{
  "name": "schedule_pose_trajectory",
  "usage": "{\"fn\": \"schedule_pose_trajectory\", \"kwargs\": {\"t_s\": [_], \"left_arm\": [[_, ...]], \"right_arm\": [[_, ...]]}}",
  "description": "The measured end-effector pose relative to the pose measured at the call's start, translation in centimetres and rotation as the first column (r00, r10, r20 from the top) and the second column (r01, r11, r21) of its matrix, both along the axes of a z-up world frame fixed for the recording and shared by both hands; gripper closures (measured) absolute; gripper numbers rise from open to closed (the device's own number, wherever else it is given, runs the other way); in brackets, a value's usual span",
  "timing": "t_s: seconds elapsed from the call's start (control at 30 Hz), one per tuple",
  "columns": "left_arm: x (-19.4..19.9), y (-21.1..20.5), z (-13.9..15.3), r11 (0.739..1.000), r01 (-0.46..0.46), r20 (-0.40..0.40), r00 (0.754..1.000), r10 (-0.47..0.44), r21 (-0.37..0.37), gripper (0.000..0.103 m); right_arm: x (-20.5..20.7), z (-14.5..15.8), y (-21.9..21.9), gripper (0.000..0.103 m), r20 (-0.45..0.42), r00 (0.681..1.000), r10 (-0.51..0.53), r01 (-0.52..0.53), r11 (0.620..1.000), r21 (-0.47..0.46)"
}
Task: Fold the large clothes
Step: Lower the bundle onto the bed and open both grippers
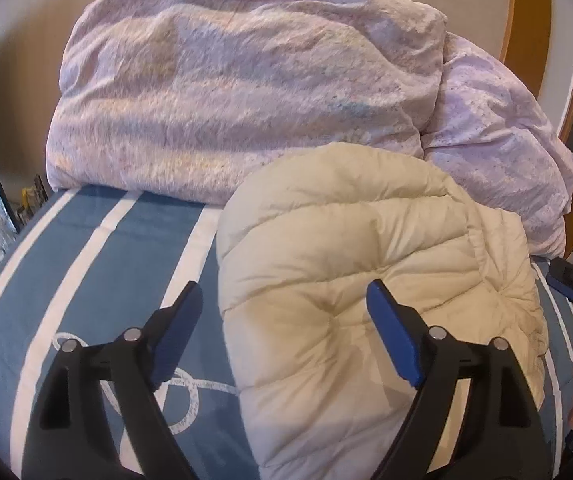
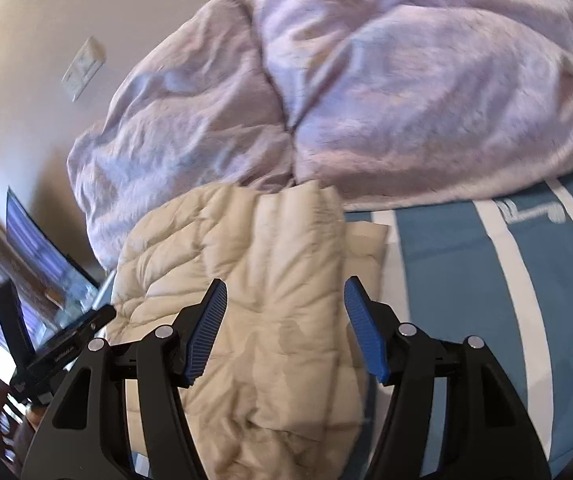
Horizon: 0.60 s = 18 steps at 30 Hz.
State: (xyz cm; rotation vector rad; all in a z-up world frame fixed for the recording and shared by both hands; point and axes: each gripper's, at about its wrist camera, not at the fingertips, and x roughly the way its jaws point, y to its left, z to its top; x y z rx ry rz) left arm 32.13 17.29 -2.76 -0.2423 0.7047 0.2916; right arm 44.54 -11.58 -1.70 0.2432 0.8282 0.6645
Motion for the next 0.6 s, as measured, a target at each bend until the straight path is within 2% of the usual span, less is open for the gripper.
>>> {"fn": "schedule_pose_trajectory", "kwargs": {"t_s": [0.1,0.23,0.33,0.4,0.6], "left_arm": [[0.8,-0.9,-0.1,1.0,0.005,-0.016,1.0,-0.005,0.017,0.019],[2.2,-2.0,-0.9,0.998,0.011,-0.047,0.999,-0.008,0.065,0.019],[3.0,-2.2,-1.8,0.996,0.005,-0.068,0.998,0.001,0.089,0.018],[3.5,-2.1,-2.5,0.995,-0.003,-0.078,0.997,0.011,0.098,0.011],[4.4,-1.3,-4.5,0.997,-0.011,-0.084,0.996,0.017,0.074,0.003]], "right_arm": [[-0.2,-0.5,2.3,0.04,0.037,0.999,0.025,-0.022,0.997,-0.076],[0.2,-1.5,4.1,0.04,0.064,0.998,0.012,-0.004,0.992,-0.129],[0.9,-2.8,4.6,0.041,0.059,0.998,-0.004,0.015,0.983,-0.185],[1.3,-4.2,4.8,0.042,0.044,0.999,-0.019,0.029,0.972,-0.232],[2.0,-6.8,4.2,0.042,0.001,0.999,-0.038,0.037,0.974,-0.221]]}}
